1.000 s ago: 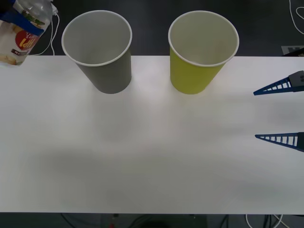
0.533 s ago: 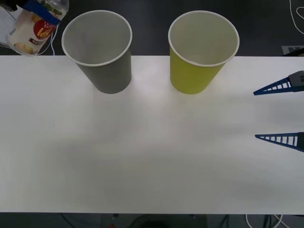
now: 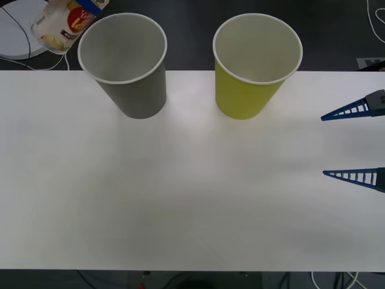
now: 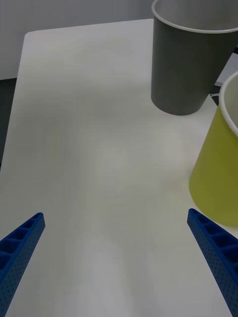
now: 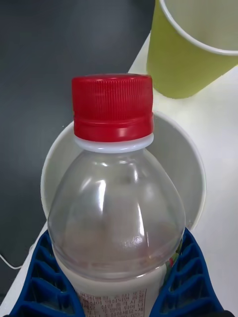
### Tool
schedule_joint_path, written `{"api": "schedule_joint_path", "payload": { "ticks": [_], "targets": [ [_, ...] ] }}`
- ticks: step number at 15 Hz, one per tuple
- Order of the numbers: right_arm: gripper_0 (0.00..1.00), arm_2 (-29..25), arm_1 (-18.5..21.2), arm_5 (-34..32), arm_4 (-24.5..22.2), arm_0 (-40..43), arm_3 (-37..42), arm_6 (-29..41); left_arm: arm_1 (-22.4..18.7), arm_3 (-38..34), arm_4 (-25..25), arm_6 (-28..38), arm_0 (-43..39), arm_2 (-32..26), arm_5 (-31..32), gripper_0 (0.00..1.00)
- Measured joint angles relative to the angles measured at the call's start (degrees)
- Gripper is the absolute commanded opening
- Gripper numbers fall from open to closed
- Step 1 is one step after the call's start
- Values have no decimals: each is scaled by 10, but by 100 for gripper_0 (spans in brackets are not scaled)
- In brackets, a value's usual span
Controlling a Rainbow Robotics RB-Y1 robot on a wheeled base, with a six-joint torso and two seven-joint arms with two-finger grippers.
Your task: Put the can into the green bin and the plastic bottle into the gray bin
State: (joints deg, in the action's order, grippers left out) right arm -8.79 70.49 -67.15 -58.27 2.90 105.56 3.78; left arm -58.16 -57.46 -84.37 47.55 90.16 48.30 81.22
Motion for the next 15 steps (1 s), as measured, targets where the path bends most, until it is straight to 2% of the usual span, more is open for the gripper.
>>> {"api": "schedule_joint_path", "payload": {
  "ticks": [9,12,13,14,15],
  "targets": [
    [100,0,0,0,0,0,0,0,108,107,-24,-30,47,16,0,0],
    [100,0,0,0,0,0,0,0,126,122,-30,-34,53,15,0,1],
    [100,0,0,0,0,0,0,0,128,123,-31,-34,53,15,0,26],
    [100,0,0,0,0,0,0,0,129,123,-29,-35,53,15,0,100],
    [100,0,0,0,0,0,0,0,129,123,-27,-37,54,15,0,100]
  ]
}}
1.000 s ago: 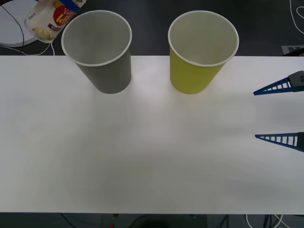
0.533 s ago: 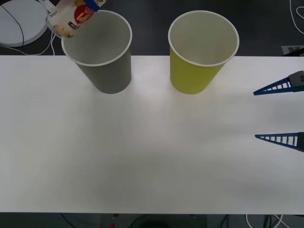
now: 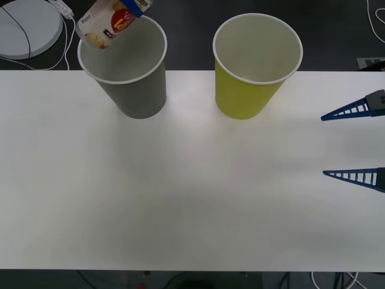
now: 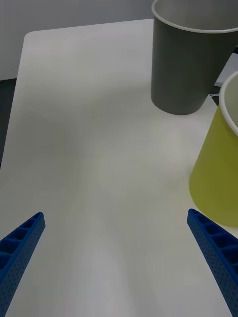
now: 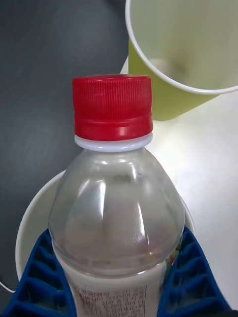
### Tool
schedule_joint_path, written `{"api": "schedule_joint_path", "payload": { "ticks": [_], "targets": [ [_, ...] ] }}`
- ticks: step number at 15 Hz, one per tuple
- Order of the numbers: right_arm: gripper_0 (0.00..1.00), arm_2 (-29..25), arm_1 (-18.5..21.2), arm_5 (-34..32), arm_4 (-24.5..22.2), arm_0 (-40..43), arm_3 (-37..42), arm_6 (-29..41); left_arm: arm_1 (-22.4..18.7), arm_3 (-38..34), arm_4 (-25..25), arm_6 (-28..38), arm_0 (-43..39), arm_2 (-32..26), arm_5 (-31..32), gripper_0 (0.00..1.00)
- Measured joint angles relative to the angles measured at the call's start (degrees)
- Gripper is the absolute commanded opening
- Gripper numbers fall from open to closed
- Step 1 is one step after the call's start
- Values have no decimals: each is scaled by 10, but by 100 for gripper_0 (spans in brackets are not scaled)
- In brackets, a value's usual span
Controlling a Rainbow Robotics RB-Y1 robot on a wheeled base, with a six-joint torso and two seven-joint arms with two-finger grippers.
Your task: Put the can into the green bin and the plastic bottle into the gray bin
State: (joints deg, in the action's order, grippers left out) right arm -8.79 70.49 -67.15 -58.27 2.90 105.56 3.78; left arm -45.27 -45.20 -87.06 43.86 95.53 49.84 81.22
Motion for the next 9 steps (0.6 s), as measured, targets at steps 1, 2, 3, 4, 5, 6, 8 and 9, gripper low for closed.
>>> {"api": "schedule_joint_path", "payload": {
  "ticks": [1,2,3,4,5,6,8,9],
  "targets": [
    [100,0,0,0,0,0,0,0,0,0,2,-1,0,0,0,100],
    [100,0,0,0,0,0,0,0,0,0,4,-2,0,0,0,100],
    [100,0,0,0,0,0,0,0,0,0,7,-4,0,0,0,100],
    [100,0,0,0,0,0,0,0,0,0,8,-5,0,0,0,100],
    [100,0,0,0,0,0,0,0,0,0,9,-5,0,0,0,100],
    [100,0,0,0,0,0,0,0,0,0,10,-5,0,0,0,100],
    [100,0,0,0,0,0,0,0,0,0,10,-5,-1,0,0,100],
    [100,0,0,0,0,0,0,0,0,0,10,-5,-1,0,0,100]
  ]
}}
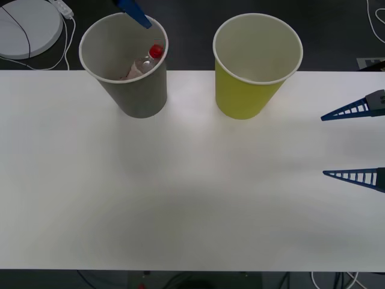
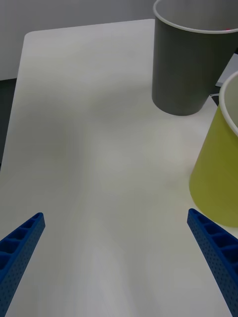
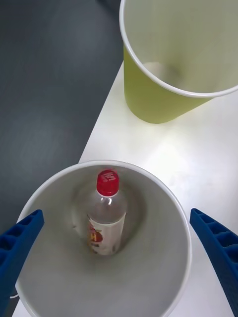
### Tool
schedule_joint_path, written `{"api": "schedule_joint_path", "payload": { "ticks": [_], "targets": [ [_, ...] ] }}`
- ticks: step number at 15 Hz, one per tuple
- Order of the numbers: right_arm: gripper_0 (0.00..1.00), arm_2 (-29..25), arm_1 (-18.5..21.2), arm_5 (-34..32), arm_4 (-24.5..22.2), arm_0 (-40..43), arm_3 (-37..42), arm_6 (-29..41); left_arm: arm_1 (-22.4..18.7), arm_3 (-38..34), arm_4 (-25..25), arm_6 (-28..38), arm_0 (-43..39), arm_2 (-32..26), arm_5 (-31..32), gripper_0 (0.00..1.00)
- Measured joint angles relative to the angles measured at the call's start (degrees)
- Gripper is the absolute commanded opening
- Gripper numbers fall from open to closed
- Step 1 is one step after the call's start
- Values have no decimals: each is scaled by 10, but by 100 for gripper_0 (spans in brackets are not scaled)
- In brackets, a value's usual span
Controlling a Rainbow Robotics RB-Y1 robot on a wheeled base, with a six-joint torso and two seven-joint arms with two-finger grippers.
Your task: Put the can into the green bin and the plastic bottle into the gray bin
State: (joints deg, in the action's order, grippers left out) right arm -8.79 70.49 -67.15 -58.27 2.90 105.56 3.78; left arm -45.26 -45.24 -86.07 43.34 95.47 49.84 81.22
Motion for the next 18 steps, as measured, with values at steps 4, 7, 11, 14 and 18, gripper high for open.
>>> {"api": "schedule_joint_path", "payload": {
  "ticks": [4,7,11,14,18],
  "targets": [
    [100,0,0,0,0,0,0,0,0,-1,2,0,0,0,-1,100],
    [100,0,0,0,0,0,0,0,-12,-16,10,1,-5,0,-1,100],
    [100,0,0,0,0,0,0,0,-56,-73,37,11,-29,1,-1,100],
    [100,0,0,0,0,0,0,0,-101,-130,67,17,-58,1,-13,100],
    [100,0,0,0,0,0,0,0,-177,-217,106,19,-100,1,-31,100]
  ]
}}
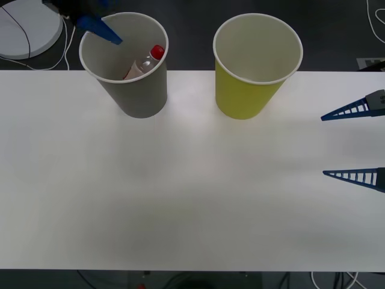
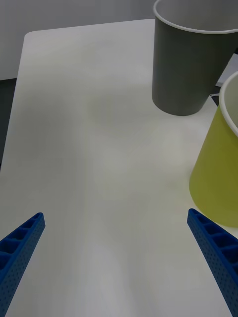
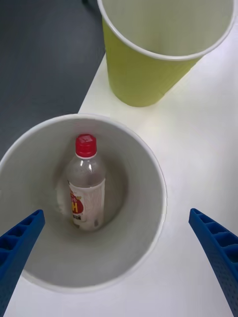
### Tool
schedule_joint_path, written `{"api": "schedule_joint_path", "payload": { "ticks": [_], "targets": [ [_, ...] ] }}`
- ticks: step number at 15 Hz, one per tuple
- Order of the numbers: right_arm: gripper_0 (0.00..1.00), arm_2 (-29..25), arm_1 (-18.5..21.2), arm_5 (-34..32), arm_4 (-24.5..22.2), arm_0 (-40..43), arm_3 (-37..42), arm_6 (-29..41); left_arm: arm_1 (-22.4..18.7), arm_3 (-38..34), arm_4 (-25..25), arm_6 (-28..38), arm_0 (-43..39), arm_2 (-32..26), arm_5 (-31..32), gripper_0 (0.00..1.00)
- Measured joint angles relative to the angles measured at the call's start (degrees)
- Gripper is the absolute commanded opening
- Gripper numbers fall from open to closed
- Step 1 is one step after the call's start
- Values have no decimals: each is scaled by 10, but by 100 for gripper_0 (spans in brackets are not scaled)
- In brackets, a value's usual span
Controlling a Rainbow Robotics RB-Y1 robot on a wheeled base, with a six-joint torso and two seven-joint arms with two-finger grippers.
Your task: Put the can into the green bin and the plastic bottle into the gray bin
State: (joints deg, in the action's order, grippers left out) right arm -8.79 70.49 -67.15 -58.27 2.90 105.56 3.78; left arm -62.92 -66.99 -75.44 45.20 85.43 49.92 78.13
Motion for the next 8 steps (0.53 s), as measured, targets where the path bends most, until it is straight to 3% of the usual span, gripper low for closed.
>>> {"api": "schedule_joint_path", "payload": {
  "ticks": [3,8],
  "targets": [
    [100,0,0,0,0,0,0,0,-56,-49,51,-11,-39,0,-28,100],
    [100,0,0,0,0,0,0,0,-118,-59,156,-94,-98,0,-37,100]
  ]
}}
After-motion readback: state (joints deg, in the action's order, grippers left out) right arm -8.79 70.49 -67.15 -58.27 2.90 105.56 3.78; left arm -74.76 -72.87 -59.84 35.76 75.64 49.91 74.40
